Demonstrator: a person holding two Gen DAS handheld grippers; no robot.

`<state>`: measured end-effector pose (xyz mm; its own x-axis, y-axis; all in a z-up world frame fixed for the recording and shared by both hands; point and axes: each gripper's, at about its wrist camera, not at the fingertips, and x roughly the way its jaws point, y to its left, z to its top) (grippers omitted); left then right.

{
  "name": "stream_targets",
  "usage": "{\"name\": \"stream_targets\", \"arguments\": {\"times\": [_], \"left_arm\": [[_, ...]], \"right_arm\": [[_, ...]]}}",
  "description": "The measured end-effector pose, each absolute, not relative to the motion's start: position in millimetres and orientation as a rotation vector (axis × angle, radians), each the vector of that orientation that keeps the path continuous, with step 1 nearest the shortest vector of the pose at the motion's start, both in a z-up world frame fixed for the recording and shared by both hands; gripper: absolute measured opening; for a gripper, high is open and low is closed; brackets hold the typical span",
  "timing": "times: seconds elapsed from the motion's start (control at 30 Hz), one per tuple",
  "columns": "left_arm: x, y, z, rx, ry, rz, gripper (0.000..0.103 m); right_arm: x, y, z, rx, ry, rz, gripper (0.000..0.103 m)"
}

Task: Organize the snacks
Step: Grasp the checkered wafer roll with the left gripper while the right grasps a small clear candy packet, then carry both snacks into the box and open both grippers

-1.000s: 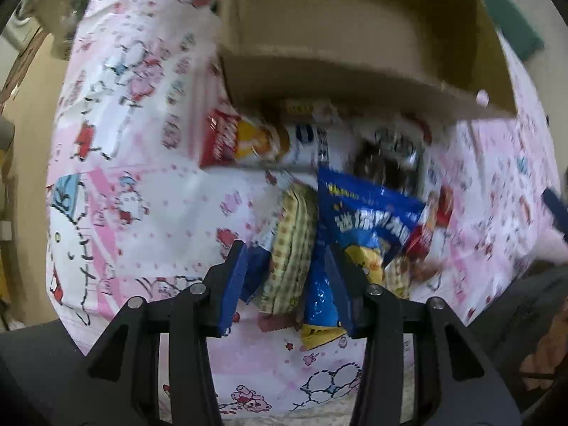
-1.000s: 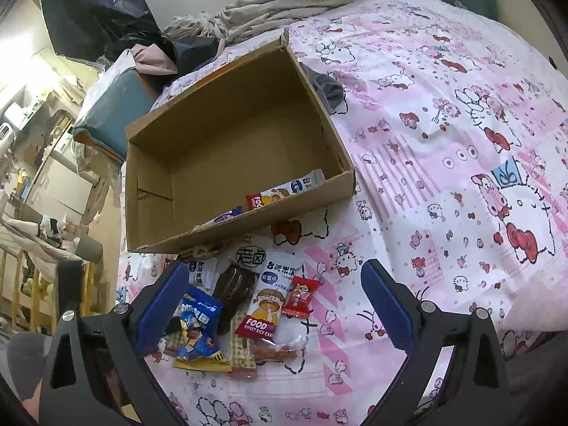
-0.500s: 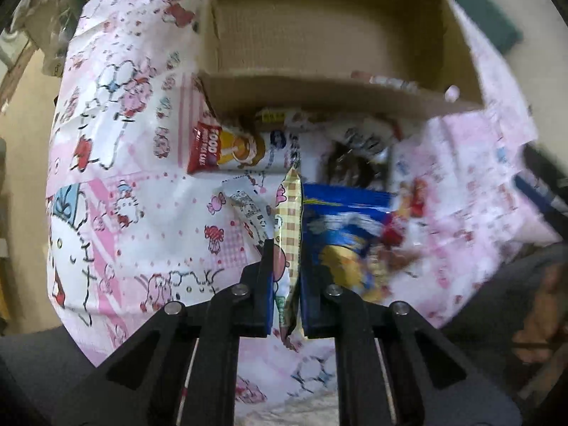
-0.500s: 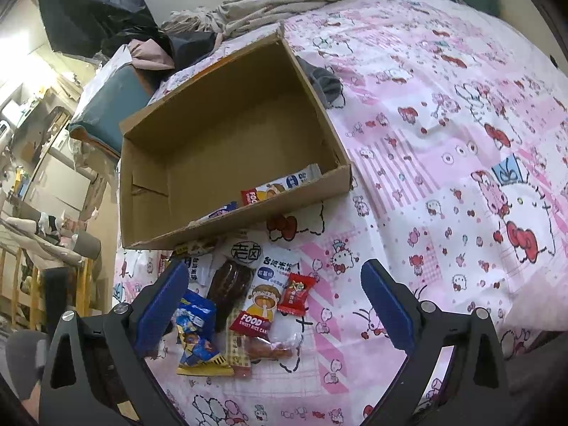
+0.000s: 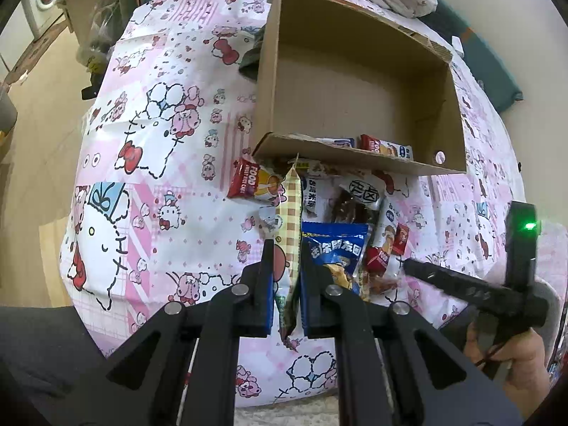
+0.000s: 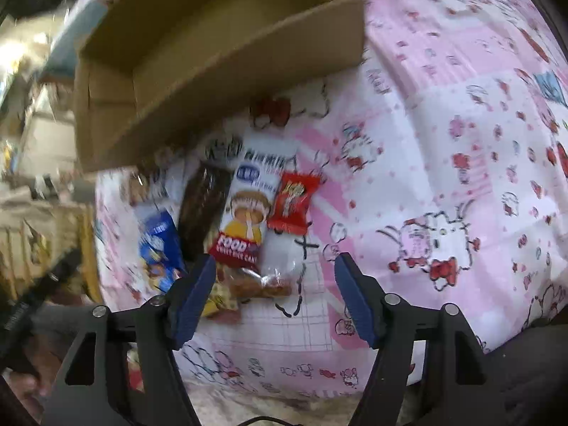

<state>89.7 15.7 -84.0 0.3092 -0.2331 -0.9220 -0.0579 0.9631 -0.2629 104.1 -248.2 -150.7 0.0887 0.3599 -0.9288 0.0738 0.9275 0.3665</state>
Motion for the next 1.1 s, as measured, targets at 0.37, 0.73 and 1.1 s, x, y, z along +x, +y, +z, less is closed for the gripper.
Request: {"name": "stream_targets", "arguments": {"times": [0.37, 0.73, 1.1], "left_arm": [[87, 15, -82, -0.269, 1.238, -0.111, 0.009], [88, 15, -83, -0.280, 1.241, -0.111, 0.009], [88, 19, -80, -0.289, 1.224, -0.105, 0.009]], "right_arm": [[102, -210, -173, 0.205, 1.542, 0.211, 0.076], [96, -194, -170, 0.111, 1.508, 0.236, 0.057], [93, -217, -159, 0.243, 1.508, 0.267, 0.033]]}}
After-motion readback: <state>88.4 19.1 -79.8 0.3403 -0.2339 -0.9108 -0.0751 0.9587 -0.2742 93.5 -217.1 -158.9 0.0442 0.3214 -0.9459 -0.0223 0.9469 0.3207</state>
